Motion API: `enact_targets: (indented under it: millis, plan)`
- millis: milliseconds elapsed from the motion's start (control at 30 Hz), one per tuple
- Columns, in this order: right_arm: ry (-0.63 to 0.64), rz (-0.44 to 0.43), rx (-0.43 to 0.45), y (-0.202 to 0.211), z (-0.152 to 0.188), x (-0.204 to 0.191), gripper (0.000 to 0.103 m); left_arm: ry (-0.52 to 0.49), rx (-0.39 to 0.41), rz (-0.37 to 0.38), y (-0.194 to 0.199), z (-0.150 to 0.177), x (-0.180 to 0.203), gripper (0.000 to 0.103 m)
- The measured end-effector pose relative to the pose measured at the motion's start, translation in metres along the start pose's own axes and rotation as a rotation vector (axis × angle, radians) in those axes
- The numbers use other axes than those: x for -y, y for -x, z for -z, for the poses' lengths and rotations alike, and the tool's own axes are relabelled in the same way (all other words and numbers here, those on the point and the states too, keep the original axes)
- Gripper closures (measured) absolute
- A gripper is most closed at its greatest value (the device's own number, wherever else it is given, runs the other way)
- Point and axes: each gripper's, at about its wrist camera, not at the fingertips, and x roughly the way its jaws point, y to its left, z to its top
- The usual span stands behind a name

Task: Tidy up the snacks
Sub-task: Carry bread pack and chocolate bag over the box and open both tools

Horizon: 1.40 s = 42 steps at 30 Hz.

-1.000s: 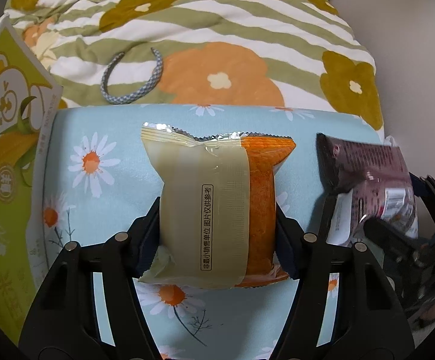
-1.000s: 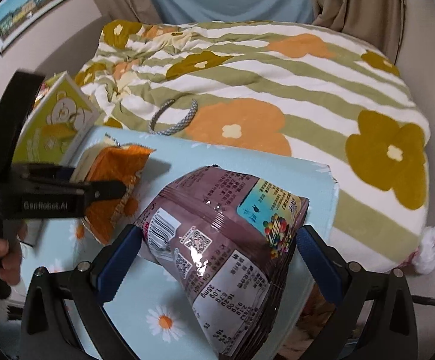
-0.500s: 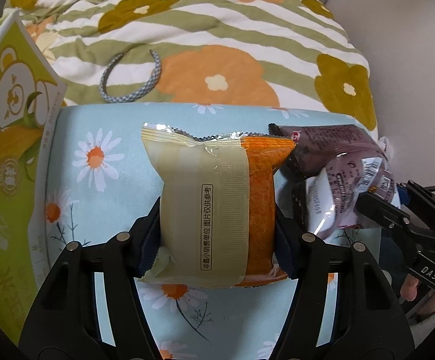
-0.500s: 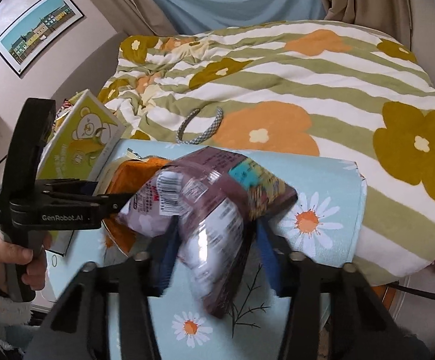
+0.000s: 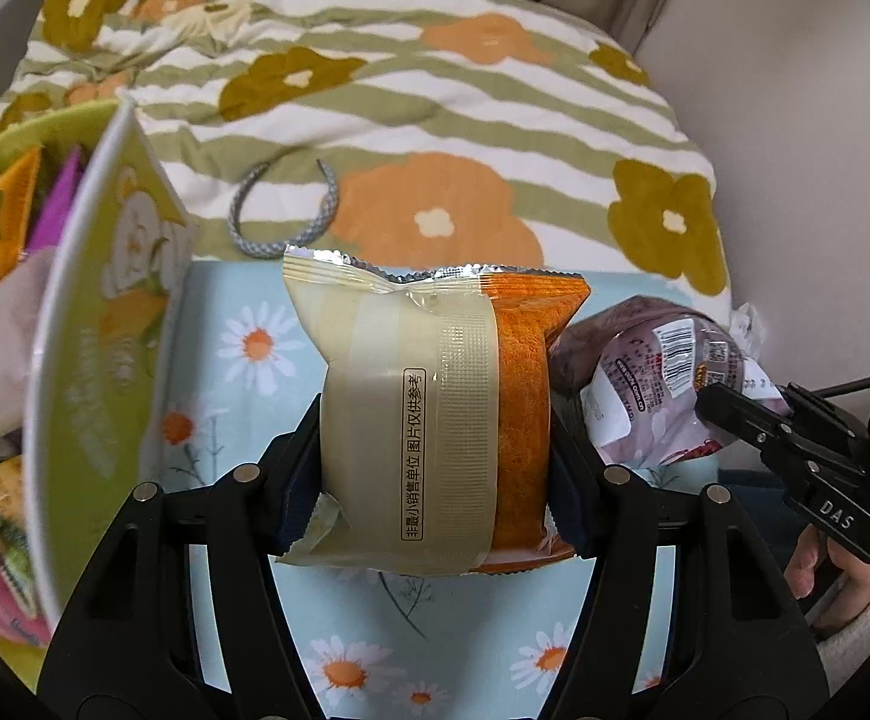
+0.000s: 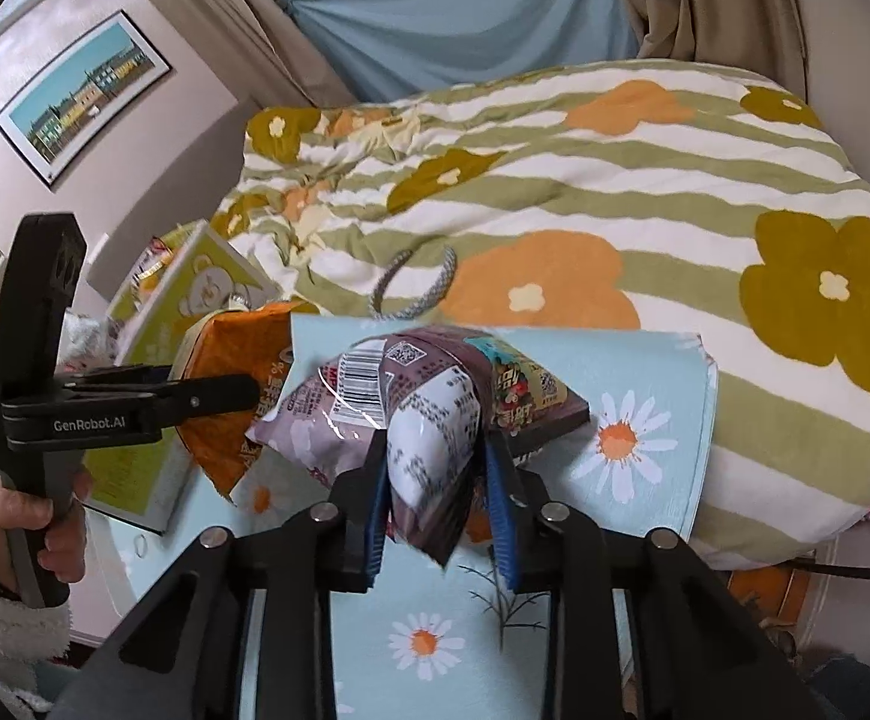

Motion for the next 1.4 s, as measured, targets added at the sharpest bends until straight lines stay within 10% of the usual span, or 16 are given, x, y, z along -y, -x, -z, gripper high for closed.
enact_targets:
  millis: [567, 900, 1200, 1300, 1400]
  plan:
    - [0.083, -0.045, 0.129, 0.063, -0.031, -0.078, 0.083, 0.051, 0.184, 0.057, 0.122, 0.005, -0.039, 0.040]
    - [0.170, -0.077, 0.217, 0.058, -0.075, -0.176, 0.083, 0.093, 0.285, -0.035, 0.194, -0.019, -0.148, 0.040]
    - [0.119, -0.099, 0.236, -0.009, -0.103, -0.252, 0.083, 0.015, 0.192, -0.062, 0.175, -0.062, -0.247, 0.039]
    - [0.102, -0.090, 0.237, -0.028, -0.108, -0.266, 0.083, -0.007, 0.164, -0.038, 0.160, -0.069, -0.270, 0.005]
    - [0.089, -0.068, 0.228, -0.048, -0.109, -0.281, 0.083, -0.015, 0.180, -0.017, 0.159, -0.064, -0.286, 0.000]
